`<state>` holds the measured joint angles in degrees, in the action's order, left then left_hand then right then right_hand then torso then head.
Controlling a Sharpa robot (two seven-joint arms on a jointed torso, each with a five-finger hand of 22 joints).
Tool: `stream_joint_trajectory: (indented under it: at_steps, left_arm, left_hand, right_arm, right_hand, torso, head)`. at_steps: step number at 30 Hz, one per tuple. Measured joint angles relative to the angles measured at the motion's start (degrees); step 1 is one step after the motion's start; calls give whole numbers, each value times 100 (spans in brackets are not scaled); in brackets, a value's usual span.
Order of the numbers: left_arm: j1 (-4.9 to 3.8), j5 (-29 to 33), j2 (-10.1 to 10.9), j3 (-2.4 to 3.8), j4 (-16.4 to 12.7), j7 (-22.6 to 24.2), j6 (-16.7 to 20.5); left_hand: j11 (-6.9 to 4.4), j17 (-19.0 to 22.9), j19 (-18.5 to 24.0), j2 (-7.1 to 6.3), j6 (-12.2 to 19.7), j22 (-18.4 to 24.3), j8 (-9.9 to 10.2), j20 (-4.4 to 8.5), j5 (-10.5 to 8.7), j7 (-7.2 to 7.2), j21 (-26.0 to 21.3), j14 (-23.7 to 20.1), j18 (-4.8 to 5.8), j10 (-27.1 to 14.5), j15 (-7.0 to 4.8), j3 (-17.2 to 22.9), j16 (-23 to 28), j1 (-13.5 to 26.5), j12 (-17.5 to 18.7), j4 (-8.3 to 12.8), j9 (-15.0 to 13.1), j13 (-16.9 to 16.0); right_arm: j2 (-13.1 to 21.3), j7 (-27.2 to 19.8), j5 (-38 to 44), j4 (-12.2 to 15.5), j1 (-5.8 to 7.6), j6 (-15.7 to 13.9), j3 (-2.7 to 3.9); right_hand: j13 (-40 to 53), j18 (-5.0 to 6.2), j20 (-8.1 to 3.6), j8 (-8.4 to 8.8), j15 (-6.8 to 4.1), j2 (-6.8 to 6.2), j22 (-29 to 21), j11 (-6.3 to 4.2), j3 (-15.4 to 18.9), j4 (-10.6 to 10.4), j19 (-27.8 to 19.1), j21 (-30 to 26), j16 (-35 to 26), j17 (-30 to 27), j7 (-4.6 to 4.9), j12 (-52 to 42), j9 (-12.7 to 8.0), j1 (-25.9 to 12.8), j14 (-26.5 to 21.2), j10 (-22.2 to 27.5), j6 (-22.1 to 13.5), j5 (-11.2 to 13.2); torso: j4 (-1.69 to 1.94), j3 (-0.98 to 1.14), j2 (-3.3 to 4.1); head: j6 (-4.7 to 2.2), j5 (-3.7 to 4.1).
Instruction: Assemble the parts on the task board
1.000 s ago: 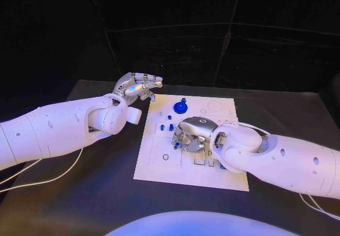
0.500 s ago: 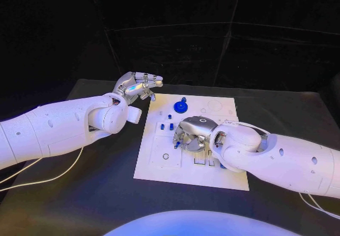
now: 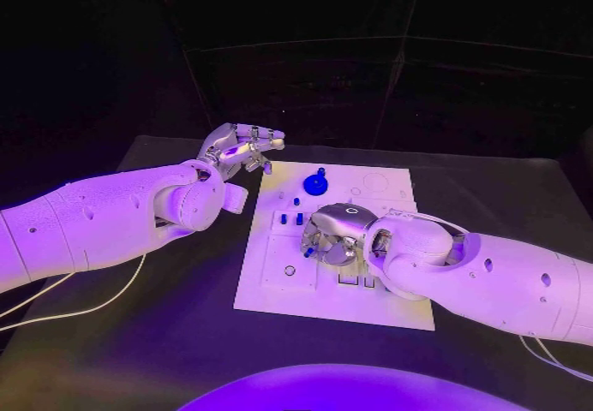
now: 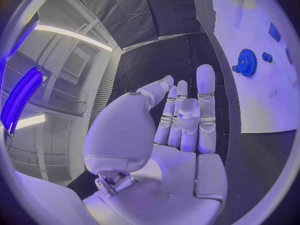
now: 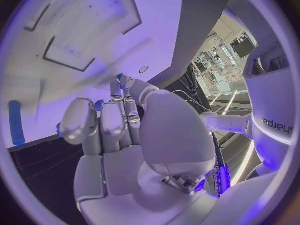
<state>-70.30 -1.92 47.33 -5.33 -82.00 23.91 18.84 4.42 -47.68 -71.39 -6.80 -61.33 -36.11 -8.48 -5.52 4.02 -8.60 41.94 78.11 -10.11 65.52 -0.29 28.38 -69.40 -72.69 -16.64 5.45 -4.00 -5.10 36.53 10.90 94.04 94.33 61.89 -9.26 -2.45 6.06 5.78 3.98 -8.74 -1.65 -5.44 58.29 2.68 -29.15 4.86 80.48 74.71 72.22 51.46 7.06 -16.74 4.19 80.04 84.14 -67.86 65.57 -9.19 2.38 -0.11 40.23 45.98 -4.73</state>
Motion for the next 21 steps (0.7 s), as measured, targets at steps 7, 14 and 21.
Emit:
stream_joint_trajectory:
  at_steps: [7,14,21]
  left_arm:
    - [0,1,1,0,2,-7,-5]
    - [0,1,0,0,3,-14,-11]
    - [0,1,0,0,-1,-25,-22]
  left_hand:
    - [0,0,0,0,0,0,0,0,0,0,0,0,0,0,0,0,0,0,0,0,0,0]
    - [0,-1,0,0,0,0,0,0,0,0,0,0,0,0,0,0,0,0,0,0,0,0]
    - [0,1,0,6,13,1,0,0,0,-13,0,0,0,0,0,0,0,-7,0,0,-1,0]
  right_arm:
    - [-14,28,22,2,-6,18,1]
    - [-45,80,68,-13,-10,28,-1]
    - [-105,137,118,-40,-10,59,-2]
  right_hand:
    - [1,0,0,-19,0,0,0,0,0,0,0,0,0,-6,0,0,0,0,0,0,0,0]
    - [10,0,0,-19,0,-38,-21,0,0,0,0,0,0,-25,0,1,3,-41,0,0,0,0]
    - [-20,0,6,62,0,-79,-80,102,54,-54,-6,-32,0,-87,73,127,-20,-191,0,105,-140,-35]
  torso:
    - [0,0,-1]
    - [0,-1,-3]
    - [0,-3,-3]
  head:
    - [6,-2]
    - [7,-2]
    - [10,1]
